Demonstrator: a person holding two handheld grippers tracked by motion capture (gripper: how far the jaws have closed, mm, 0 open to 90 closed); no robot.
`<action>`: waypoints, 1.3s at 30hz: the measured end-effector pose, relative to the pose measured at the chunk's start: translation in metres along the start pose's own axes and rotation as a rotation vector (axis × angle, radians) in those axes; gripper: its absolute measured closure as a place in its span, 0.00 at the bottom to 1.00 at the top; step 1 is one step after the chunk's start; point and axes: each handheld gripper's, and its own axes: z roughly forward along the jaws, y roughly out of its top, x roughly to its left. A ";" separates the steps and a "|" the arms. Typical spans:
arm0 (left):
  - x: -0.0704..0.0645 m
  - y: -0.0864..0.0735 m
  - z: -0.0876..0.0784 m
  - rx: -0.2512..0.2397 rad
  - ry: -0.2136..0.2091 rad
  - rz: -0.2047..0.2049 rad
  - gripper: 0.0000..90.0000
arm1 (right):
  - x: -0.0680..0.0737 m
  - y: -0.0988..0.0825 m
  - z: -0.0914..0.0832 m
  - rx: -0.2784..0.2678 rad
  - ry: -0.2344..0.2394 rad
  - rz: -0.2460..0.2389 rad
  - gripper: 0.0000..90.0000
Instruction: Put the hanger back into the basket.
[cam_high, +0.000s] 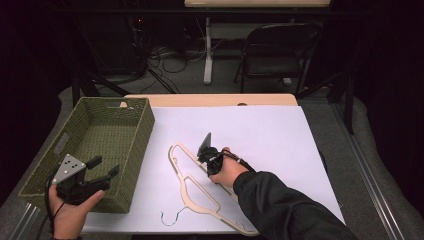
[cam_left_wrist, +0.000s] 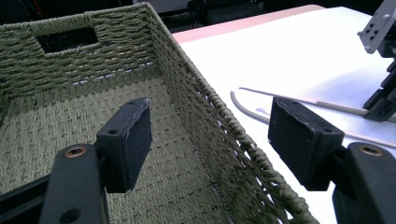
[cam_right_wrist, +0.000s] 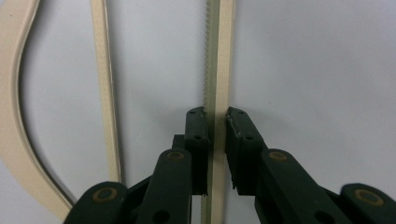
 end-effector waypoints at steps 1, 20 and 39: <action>0.000 0.000 0.000 0.000 -0.001 0.001 0.34 | -0.001 0.001 -0.001 0.012 0.002 -0.007 0.89; -0.020 0.002 0.009 0.011 -0.056 0.042 0.34 | -0.016 -0.005 -0.008 -0.010 0.090 -0.001 0.89; -0.049 0.002 0.022 0.028 -0.145 0.087 0.35 | -0.034 -0.013 -0.030 -0.100 0.161 0.049 0.89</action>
